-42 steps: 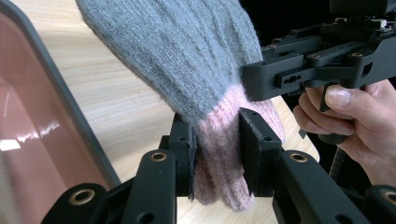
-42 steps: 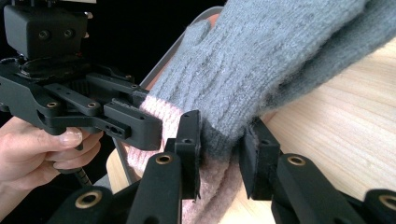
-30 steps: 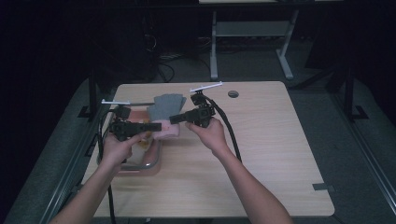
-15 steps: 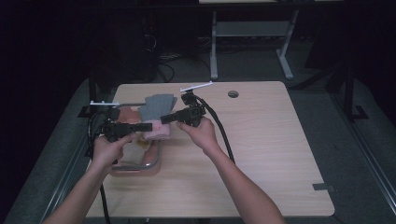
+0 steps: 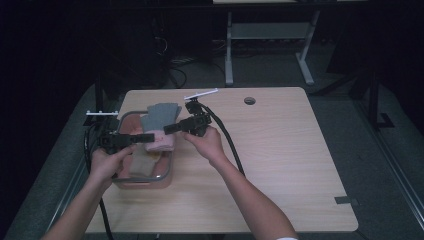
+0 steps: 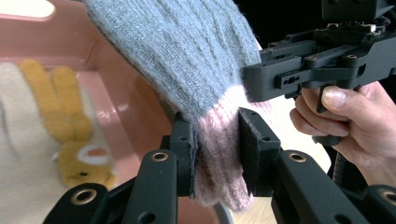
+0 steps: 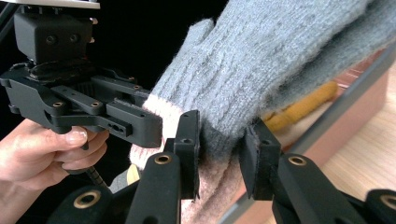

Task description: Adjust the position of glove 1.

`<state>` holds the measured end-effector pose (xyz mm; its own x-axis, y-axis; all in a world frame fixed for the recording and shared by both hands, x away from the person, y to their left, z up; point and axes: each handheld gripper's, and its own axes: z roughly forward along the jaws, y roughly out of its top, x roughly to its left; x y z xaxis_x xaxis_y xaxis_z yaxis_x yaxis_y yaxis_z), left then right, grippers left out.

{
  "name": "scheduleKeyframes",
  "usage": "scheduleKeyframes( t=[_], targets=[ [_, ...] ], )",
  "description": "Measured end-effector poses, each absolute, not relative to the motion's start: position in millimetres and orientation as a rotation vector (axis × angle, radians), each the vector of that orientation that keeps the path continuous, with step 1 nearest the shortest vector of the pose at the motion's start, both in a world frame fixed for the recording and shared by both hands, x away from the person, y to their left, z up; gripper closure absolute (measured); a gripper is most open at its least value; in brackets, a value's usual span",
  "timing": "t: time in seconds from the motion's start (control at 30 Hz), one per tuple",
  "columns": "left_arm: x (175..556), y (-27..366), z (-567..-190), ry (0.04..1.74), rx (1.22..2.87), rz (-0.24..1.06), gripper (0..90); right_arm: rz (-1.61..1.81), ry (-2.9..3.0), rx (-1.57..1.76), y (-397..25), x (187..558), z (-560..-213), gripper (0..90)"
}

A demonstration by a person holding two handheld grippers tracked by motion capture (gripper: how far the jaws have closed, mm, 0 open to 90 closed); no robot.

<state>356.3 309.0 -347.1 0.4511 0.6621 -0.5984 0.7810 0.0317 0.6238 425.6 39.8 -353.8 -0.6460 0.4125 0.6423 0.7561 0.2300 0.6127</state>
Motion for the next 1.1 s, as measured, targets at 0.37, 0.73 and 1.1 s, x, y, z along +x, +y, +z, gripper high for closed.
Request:
scheduleKeyframes(
  t=[0.37, 0.73, 1.1],
  targets=[
    [351.7, 327.1, -350.1, 1.29, 1.669, -0.127, 69.5, -1.358, -2.167, -1.061, 59.5, 428.5, -358.1, 69.9],
    [348.5, 339.7, -356.2, 1.306, 1.659, -0.13, 69.5, -1.313, -2.199, -1.042, 74.2, 429.8, -360.5, 69.5],
    [347.5, 346.8, -360.1, 1.322, 1.655, -0.13, 69.6, -1.281, -2.221, -1.032, 80.5, 431.6, -362.7, 68.3]
  ],
)
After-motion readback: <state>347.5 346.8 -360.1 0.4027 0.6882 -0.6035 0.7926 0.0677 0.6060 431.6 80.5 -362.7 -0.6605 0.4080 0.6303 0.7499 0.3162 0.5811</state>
